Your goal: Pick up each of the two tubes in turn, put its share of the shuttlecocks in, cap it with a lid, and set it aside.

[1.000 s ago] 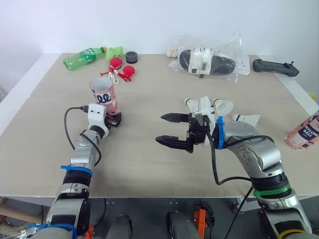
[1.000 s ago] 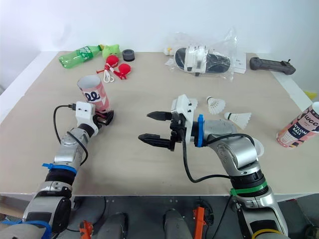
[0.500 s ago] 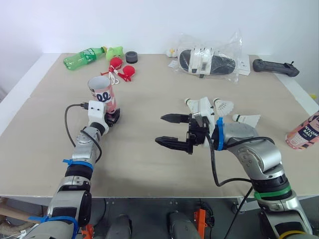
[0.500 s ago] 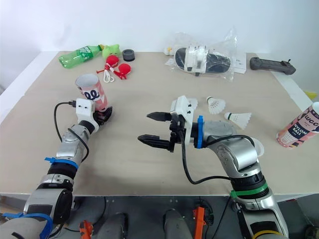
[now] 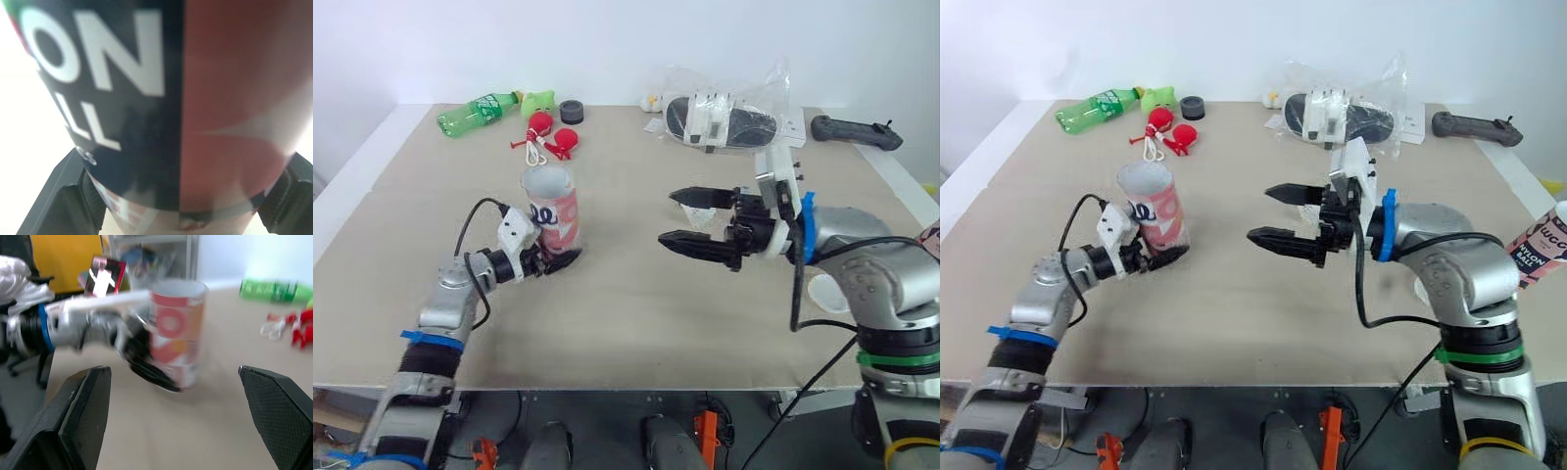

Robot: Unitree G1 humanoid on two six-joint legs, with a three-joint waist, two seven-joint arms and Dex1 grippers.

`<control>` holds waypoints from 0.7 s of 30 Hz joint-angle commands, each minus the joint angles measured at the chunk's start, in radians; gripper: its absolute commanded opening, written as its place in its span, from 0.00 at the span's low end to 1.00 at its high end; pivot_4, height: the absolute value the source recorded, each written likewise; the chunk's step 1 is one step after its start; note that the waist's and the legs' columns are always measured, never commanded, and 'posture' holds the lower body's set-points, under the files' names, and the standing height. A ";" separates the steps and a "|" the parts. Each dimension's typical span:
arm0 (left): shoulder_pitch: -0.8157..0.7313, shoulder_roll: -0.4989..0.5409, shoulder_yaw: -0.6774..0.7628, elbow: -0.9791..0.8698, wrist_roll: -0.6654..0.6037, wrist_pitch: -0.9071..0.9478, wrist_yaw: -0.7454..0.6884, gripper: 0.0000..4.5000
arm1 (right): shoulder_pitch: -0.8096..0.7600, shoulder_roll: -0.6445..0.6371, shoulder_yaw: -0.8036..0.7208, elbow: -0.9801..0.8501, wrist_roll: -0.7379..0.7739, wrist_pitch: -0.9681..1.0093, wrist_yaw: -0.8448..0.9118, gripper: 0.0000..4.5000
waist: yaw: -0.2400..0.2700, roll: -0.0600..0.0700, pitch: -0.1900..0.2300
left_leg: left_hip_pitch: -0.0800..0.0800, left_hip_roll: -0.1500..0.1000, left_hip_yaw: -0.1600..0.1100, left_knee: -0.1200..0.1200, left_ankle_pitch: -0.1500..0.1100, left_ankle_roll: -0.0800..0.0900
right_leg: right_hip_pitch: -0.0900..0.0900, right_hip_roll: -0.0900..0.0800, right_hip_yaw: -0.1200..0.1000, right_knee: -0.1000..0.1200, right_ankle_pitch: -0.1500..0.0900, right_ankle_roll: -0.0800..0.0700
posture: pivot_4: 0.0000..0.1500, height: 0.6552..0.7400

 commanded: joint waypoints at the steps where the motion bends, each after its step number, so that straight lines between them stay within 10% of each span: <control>1: -0.015 0.078 -0.067 -0.127 0.010 0.095 -0.119 0.70 | -0.002 -0.077 -0.021 0.001 0.007 0.035 0.050 1.00 | 0.000 0.000 0.000 | 0.000 0.000 0.000 0.000 0.000 0.000 | 0.000 0.000 0.000 0.000 -0.001 0.002 | 1.00 1.00; 21: -0.201 0.251 -0.289 -0.316 0.214 0.468 -0.196 0.70 | 0.095 -0.162 -0.124 0.281 -0.263 -0.147 -0.103 1.00 | -0.003 0.002 0.001 | -0.002 0.000 0.001 0.001 0.000 0.001 | -0.002 0.000 0.000 0.000 -0.005 0.007 | 1.00 1.00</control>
